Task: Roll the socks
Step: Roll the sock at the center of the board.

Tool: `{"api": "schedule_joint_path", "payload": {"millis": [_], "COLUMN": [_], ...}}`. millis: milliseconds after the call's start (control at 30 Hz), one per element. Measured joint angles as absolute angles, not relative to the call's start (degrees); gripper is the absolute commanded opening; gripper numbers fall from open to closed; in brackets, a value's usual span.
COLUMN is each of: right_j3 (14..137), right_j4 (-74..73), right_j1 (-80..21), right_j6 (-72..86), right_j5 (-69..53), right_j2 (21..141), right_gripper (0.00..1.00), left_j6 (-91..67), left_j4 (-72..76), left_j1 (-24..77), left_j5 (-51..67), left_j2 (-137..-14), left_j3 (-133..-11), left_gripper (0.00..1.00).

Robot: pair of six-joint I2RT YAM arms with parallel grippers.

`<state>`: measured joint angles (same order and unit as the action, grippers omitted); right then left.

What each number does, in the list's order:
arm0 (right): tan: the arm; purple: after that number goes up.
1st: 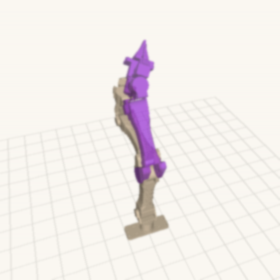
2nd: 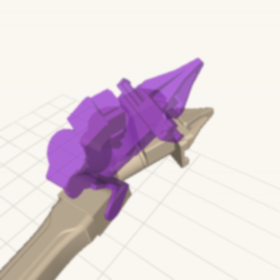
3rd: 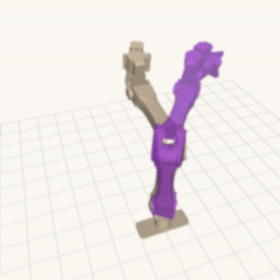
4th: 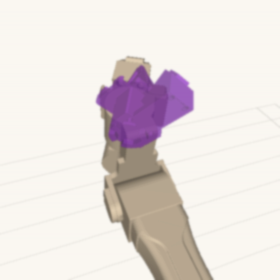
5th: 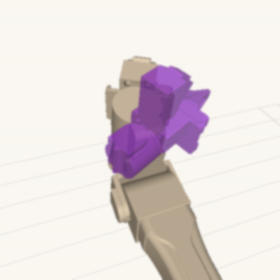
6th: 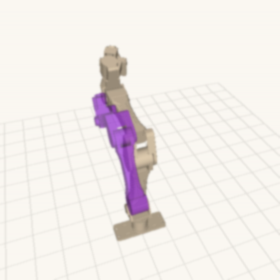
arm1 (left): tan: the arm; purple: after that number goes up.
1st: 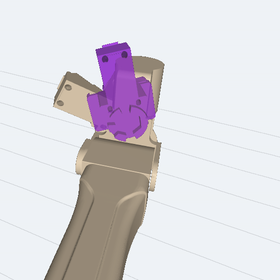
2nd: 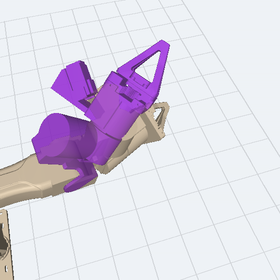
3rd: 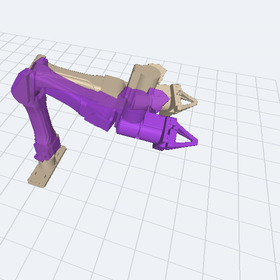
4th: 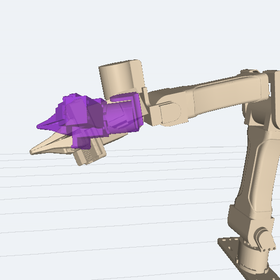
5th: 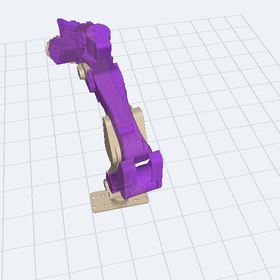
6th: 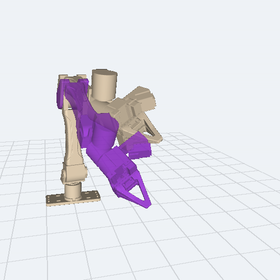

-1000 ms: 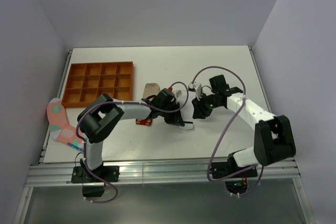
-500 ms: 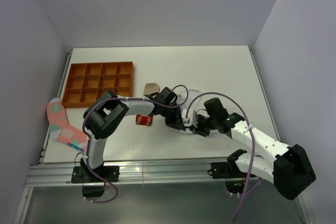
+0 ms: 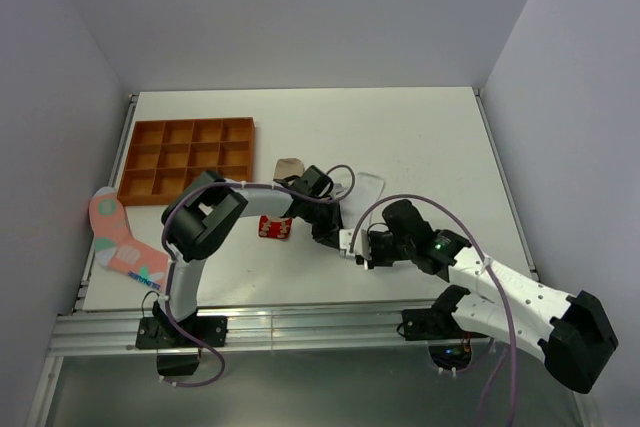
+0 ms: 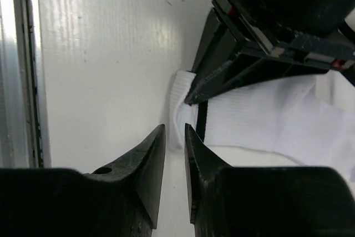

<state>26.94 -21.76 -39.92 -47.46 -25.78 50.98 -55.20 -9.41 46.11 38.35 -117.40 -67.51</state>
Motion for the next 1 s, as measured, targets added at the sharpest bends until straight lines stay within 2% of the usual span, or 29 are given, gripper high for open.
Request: {"api": "schedule_joint_path", "payload": {"millis": [433, 1000], "right_j3": [22.24, 21.28], "right_j4": [-19.49, -8.54], "right_j1": [-50.70, -51.51], "right_j6": [-47.92, -48.73], "right_j5": [-20.27, -14.15], "right_j2": [54.81, 59.68], "right_gripper": [0.25, 0.29], "left_j6": [-54.63, -53.04], "left_j4": [-15.38, -17.43], "left_j1": [44.58, 44.34], "left_j5": [41.36, 42.13], "left_j2": [-119.37, -119.85], "left_j3": [-70.26, -71.18], "left_gripper": [0.00, 0.00]}}
